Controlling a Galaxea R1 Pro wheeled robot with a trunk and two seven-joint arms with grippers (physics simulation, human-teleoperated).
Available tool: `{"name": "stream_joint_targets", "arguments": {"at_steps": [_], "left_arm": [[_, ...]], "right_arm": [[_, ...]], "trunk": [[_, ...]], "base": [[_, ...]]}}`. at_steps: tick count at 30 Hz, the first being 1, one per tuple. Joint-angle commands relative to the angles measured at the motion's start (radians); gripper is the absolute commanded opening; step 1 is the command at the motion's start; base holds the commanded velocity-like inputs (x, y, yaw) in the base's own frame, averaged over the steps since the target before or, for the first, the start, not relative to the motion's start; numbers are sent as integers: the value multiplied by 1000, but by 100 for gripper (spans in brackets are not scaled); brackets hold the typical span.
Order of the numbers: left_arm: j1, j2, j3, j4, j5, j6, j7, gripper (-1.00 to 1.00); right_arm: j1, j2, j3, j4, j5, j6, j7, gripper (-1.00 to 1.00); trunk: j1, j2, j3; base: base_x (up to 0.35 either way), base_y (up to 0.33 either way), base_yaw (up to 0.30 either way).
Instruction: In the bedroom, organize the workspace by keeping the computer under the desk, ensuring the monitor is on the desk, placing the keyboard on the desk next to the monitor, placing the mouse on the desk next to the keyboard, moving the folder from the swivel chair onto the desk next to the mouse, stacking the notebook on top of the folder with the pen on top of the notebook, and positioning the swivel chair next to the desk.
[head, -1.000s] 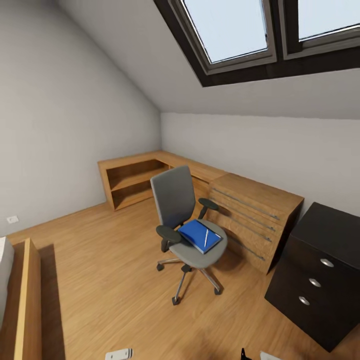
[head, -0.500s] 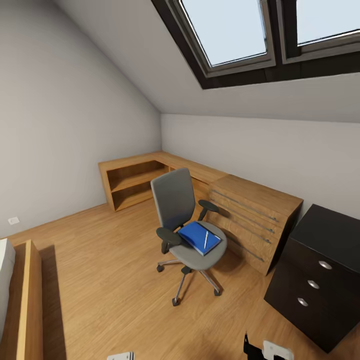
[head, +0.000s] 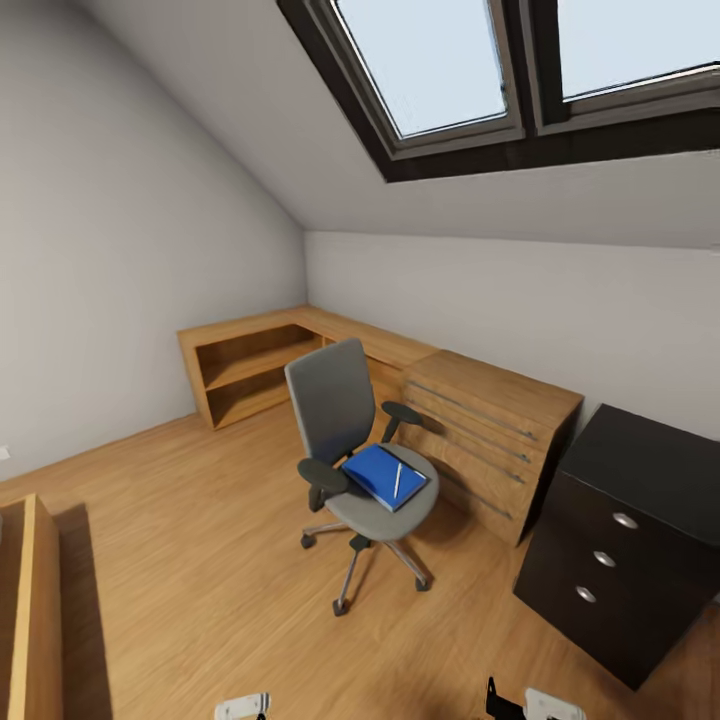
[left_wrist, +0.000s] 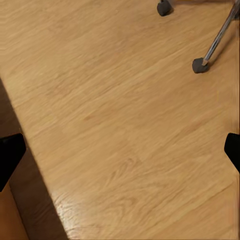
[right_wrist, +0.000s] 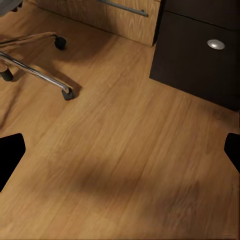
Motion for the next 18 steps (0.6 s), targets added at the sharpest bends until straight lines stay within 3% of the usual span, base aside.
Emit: {"name": "stream_joint_targets", "arguments": {"at_steps": [1,10,18], "left_arm": [[-1,1,-8,1,9,-13,6,100],[-1,0,-8,4,10,-43,7,100],[-1,-1,-9,40,10,-44,7,100]], "right_arm": [[-1,0,0,1,-3,-3,-1,100],[-1,-1,0,1,-3,-3,0,100],[-1,-2,0,2,-2,-3,0,100]], "trunk": [[0,-1,0],[0,-1,6],[0,-1,12]], "base": [[0,0,-244],[-30,0,-257],[-285,0,-264]]}}
